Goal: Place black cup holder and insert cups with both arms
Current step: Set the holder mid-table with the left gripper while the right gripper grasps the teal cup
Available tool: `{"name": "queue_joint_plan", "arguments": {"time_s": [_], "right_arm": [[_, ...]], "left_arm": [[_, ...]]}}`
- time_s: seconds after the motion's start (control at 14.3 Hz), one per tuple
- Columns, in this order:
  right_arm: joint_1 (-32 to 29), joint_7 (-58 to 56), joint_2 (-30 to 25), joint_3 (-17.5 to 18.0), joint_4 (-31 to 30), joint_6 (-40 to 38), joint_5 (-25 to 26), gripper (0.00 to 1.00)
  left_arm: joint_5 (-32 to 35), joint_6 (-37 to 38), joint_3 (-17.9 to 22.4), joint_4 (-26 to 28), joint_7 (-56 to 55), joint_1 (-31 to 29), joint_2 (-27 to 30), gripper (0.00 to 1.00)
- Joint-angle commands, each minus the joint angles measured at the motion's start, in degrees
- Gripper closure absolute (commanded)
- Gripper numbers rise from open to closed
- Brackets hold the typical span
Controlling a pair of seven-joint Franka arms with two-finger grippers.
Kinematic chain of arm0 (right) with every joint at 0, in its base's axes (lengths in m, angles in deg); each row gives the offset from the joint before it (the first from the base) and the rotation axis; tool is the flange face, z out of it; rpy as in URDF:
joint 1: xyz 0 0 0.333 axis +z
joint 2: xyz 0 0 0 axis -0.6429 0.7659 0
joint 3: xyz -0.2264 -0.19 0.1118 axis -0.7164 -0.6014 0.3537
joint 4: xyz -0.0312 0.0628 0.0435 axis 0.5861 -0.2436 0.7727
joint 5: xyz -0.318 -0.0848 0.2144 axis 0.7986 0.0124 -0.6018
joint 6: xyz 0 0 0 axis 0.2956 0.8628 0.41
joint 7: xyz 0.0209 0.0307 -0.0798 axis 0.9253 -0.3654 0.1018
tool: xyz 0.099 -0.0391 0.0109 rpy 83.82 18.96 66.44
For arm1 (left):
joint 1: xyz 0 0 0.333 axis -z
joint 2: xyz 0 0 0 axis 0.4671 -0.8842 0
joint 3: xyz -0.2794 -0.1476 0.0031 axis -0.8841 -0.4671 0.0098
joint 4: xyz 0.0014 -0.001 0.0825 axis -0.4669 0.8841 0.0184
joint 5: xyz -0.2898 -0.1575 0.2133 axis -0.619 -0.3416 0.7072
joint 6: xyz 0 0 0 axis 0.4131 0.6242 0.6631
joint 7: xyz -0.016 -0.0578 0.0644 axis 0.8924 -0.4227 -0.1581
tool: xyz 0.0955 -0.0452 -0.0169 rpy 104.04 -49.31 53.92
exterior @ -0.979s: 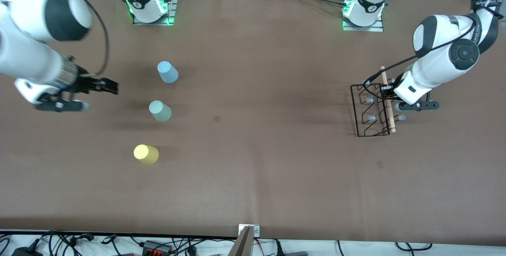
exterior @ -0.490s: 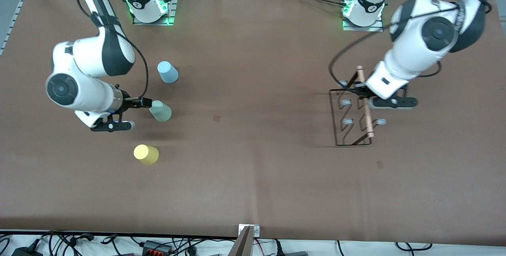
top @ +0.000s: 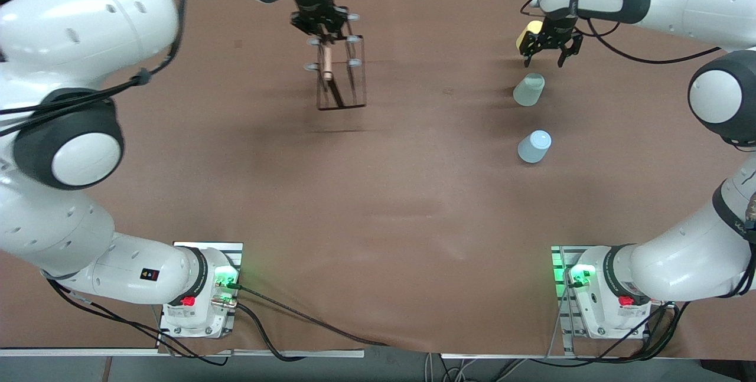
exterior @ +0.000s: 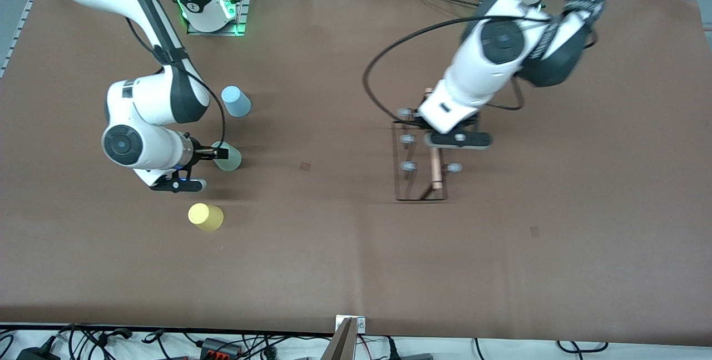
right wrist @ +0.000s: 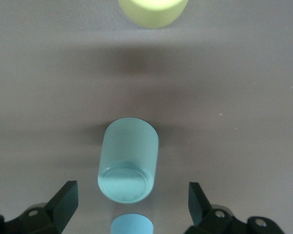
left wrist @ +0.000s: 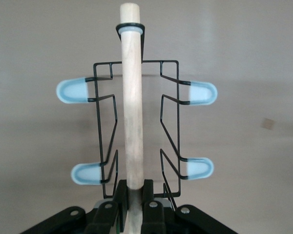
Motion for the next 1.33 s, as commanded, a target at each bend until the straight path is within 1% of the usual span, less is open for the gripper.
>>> {"name": "queue_joint_plan", "arguments": {"time_s": [0.0, 0.14, 0.21, 0.28, 0.42, 0.63, 0.7, 0.84, 0.91, 0.98, 1.05, 1.12, 1.19, 1.26], "right_arm": [[1.12, 2.01, -0.94, -0.2, -3.54, 2.87, -0.88, 0.0], [1.03, 2.1, -0.94, -0.2, -5.74, 5.24, -0.88, 0.0], [1.03, 2.71, -0.94, -0.11, -6.36, 5.77, -0.88, 0.0], [1.12, 2.89, -0.85, -0.11, -6.62, 5.95, -0.88, 0.0], [1.03, 2.89, -0.33, -0.11, -6.54, 6.56, -0.88, 0.0], [1.03, 2.89, 0.64, -0.11, -6.54, 7.53, -0.97, 0.0], [1.03, 2.89, 0.82, -0.2, -6.54, 7.62, -0.88, 0.0], [0.86, 2.89, 1.43, -0.11, -6.45, 7.53, -0.97, 0.0], [0.77, 2.89, 1.43, -0.11, -6.36, 7.45, -0.97, 0.08], [0.85, 2.81, 1.43, -0.2, -6.1, 7.1, -0.88, 0.21], [0.86, 2.81, 1.35, -0.11, -5.92, 6.83, -0.88, 0.4], [0.94, 2.63, 1.26, -0.2, -5.57, 6.66, -0.88, 0.52], [0.94, 2.28, 1.17, -0.2, -4.96, 6.31, -0.88, 0.63], [0.94, 1.84, 1.0, -0.2, -3.91, 5.26, -0.88, 0.68]], "left_arm": [[-0.36, 1.63, 0.28, -9.61, -6.75, 3.97, -7.42, 0.99], [0.68, 0.68, 0.9, -13.47, -10.01, 7.76, -11.37, 0.99], [3.48, -0.99, 0.72, -14.28, -11.42, 8.99, -12.61, 0.99], [5.59, -2.92, 0.81, -14.55, -14.57, 10.48, -13.93, 0.99], [6.14, -6.7, 0.81, -15.42, -18.81, 11.98, -16.13, 0.99], [6.23, -7.42, 1.07, -15.78, -19.26, 14.18, -17.63, 0.99], [6.23, -7.51, 1.16, -15.87, -19.35, 14.71, -18.16, 0.97], [6.14, -8.73, 1.07, -16.65, -20.66, 15.06, -19.56, 0.89], [6.14, -9.43, 0.99, -16.92, -21.27, 15.33, -19.91, 0.83], [6.14, -9.44, 1.07, -17.01, -21.28, 15.76, -19.92, 0.66], [6.23, -9.18, 1.16, -17.1, -20.93, 15.51, -19.4, 0.51], [6.32, -8.57, 1.16, -17.27, -20.84, 14.98, -18.69, 0.39], [6.49, -6.47, 1.34, -17.28, -20.58, 14.02, -15.99, 0.36], [6.67, -3.06, 1.6, -17.28, -20.66, 11.66, -13.01, 0.23]]}}
